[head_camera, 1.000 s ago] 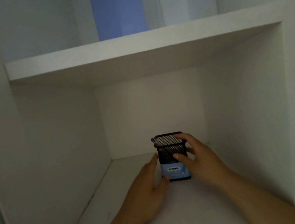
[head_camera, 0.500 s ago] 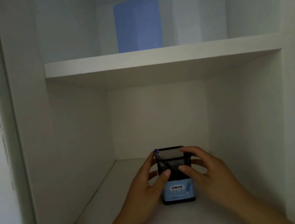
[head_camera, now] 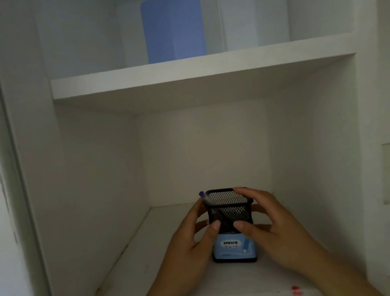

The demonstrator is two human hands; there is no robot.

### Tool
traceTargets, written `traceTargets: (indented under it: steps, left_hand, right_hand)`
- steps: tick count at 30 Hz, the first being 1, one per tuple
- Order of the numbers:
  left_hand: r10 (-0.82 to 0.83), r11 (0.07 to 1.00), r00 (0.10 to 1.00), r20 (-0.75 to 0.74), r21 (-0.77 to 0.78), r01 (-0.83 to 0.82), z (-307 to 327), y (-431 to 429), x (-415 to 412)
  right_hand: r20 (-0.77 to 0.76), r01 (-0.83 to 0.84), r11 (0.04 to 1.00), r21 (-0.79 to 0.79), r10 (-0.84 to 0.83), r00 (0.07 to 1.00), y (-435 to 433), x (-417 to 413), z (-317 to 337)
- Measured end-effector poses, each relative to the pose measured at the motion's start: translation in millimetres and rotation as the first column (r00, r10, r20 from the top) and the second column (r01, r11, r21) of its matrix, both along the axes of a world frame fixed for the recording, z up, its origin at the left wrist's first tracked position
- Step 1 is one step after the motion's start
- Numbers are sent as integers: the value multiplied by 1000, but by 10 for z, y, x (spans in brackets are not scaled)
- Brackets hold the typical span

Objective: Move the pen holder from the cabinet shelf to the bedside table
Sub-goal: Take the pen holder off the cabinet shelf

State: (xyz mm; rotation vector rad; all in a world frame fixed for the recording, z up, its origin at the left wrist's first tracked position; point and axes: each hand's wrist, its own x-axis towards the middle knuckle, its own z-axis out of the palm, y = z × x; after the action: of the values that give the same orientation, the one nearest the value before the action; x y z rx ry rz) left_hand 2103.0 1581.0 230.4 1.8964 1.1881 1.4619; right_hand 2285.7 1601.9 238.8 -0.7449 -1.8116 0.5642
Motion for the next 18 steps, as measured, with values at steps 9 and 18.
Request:
traceTargets:
  steps: [9,18]
  left_hand:
    - [63,998,998,-17,-1,-63,-9,-20,1]
    - [176,984,984,4,9,-176,-38,-255,-12]
  right_hand:
    - [-124,41,999,-17,-43,991,-33,152,-40]
    - [-131,16,1000,14,-14,991,-94,157,-36]
